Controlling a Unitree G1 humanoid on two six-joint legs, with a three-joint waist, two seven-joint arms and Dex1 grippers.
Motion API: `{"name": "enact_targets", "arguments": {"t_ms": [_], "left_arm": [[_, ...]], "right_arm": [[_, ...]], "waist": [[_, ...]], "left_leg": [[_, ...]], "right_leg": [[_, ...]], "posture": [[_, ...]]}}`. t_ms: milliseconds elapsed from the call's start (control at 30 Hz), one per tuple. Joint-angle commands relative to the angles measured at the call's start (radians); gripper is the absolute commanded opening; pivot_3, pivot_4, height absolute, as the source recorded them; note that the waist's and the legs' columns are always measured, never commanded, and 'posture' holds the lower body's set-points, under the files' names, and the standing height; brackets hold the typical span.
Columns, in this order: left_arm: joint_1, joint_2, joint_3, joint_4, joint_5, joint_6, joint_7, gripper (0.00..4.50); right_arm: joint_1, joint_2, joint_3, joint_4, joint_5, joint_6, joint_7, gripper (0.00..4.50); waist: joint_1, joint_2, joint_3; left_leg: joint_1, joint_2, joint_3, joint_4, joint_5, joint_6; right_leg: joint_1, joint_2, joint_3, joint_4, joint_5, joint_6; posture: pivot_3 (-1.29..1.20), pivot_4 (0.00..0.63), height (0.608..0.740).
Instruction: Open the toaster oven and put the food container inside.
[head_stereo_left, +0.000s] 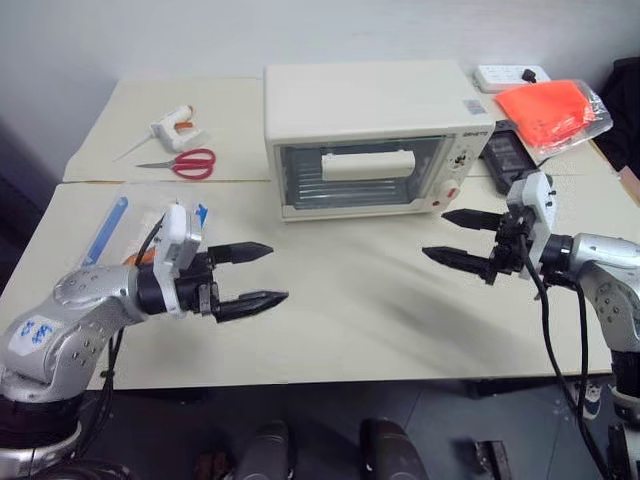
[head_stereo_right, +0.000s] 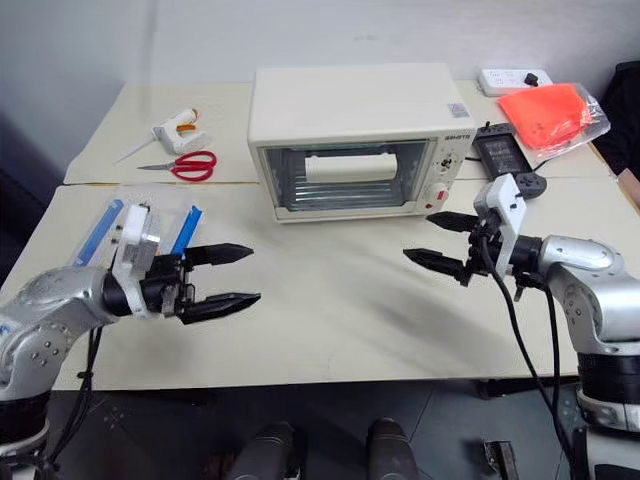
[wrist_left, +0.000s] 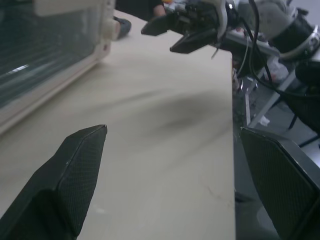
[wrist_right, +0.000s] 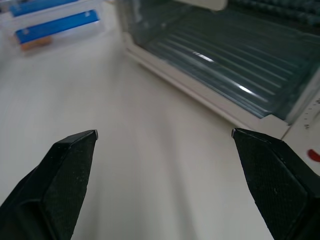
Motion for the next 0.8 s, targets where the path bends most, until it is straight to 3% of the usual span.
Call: {"name": "enact_targets", "arguments": {"t_ms": [33, 200, 467, 800], "left_arm": [[-0.158, 0.007, 0.002, 0.050, -0.031, -0.001, -0.021, 4.50], [-0.236, 0.004, -0.018, 0.088, -0.021, 0.012, -0.033, 4.50], [-0.230, 0.028, -0.006, 0.084, 0.002, -0.007, -0.038, 4.50], [-0.279, -0.003, -0.022, 0.188, 0.119, -0.110, -0.012, 4.50]], "right_arm": [[-0.117, 0.089, 0.031, 0.100, -0.041, -0.062, -0.073, 4.48], [-0.214, 0.179, 0.071, 0.230, -0.099, -0.133, -0.094, 4.48], [-0.293, 0.203, 0.083, 0.304, -0.124, -0.183, -0.051, 4.48], [-0.175, 0.195, 0.091, 0.059, -0.031, -0.093, 0.031, 4.48]], "waist": [[-0.005, 0.000, 0.000], [-0.010, 0.000, 0.000], [-0.020, 0.000, 0.000], [-0.022, 0.001, 0.000]], "left_leg": [[-0.001, 0.000, 0.000, 0.002, 0.000, 0.000], [0.002, 0.000, 0.000, 0.001, 0.000, 0.000], [0.002, 0.001, -0.001, 0.002, 0.000, 0.000], [0.002, 0.001, -0.001, 0.001, 0.000, 0.000]], "right_leg": [[-0.001, 0.000, 0.000, 0.001, 0.000, 0.001], [0.002, -0.001, 0.000, 0.002, 0.000, 0.001], [0.002, -0.002, 0.000, 0.003, 0.000, 0.001], [0.001, -0.001, -0.001, 0.003, 0.000, 0.001]], "posture": [[0.00, 0.150, 0.740], [0.00, 0.150, 0.740], [0.00, 0.150, 0.740], [0.00, 0.150, 0.740]]}}
